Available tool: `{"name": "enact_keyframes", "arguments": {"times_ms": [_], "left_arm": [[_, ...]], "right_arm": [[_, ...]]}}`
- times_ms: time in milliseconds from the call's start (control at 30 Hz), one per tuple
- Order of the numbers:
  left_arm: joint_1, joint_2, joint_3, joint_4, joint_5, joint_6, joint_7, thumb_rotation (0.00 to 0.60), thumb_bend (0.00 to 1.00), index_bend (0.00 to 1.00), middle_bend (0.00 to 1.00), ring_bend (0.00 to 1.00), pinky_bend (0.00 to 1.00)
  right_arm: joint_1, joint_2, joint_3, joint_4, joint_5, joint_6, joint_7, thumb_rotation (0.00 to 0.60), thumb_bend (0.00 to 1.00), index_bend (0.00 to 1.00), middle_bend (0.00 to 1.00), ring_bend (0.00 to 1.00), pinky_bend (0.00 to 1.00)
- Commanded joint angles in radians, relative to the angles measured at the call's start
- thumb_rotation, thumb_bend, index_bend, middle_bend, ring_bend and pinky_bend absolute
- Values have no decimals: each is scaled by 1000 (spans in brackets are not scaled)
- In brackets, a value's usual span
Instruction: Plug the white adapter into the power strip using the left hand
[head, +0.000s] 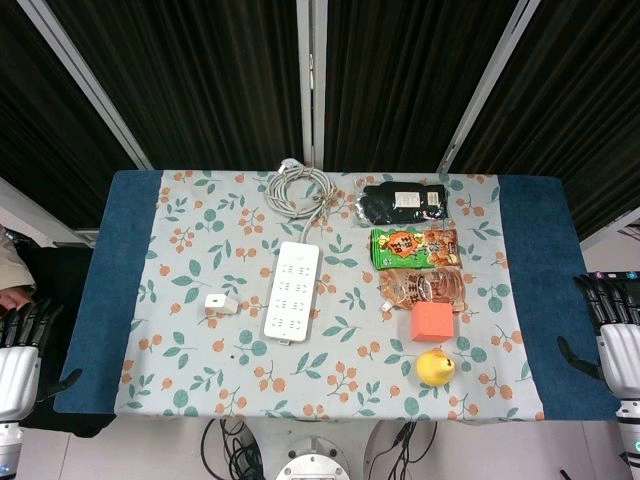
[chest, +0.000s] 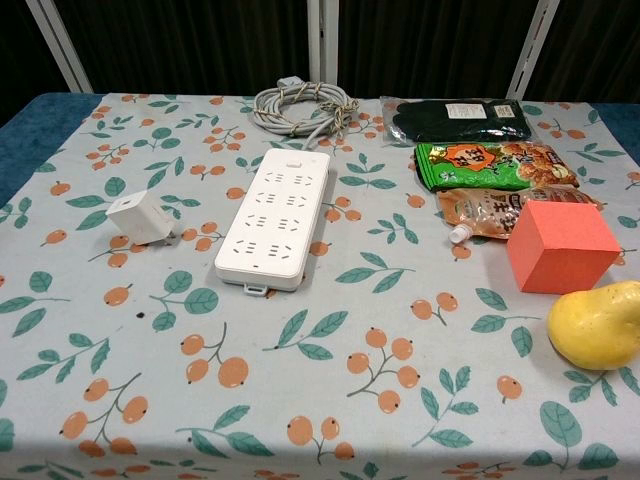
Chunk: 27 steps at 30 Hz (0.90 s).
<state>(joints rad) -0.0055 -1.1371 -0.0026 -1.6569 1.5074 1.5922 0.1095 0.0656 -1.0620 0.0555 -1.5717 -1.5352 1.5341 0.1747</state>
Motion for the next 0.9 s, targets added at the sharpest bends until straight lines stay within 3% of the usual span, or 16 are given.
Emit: {"name": "enact_keyframes", "arguments": {"times_ms": [33,333,500,667,900], "left_arm": [[1,1,1,-7,-7,-9,10,600,37,111,50,0,0],[-8,8,-12,-24,-16,-27,43,600,37,111,50,0,0],[-61,21,-38,-37,-8,-82,66,600,37,111,50,0,0],[-182,34,-78,-47,1,-235,13,600,48,139,59,0,0],[-390,-48,-143,24,-90,-530,-66,600,72,208,150,7,0]], "right_arm": [[7,2,0,-4,-5,-9,-4,600,241,0,62,0,0],[14,5,8,-11,-5,-17,-10,600,243,0,62,0,0],[15,29,21,-19,-5,-3,-23,600,242,0,62,0,0],[26,65,41,-49,-18,11,-42,600,243,0,61,0,0],[48,85,49,-75,-25,-11,-57,600,243,0,59,0,0]]}}
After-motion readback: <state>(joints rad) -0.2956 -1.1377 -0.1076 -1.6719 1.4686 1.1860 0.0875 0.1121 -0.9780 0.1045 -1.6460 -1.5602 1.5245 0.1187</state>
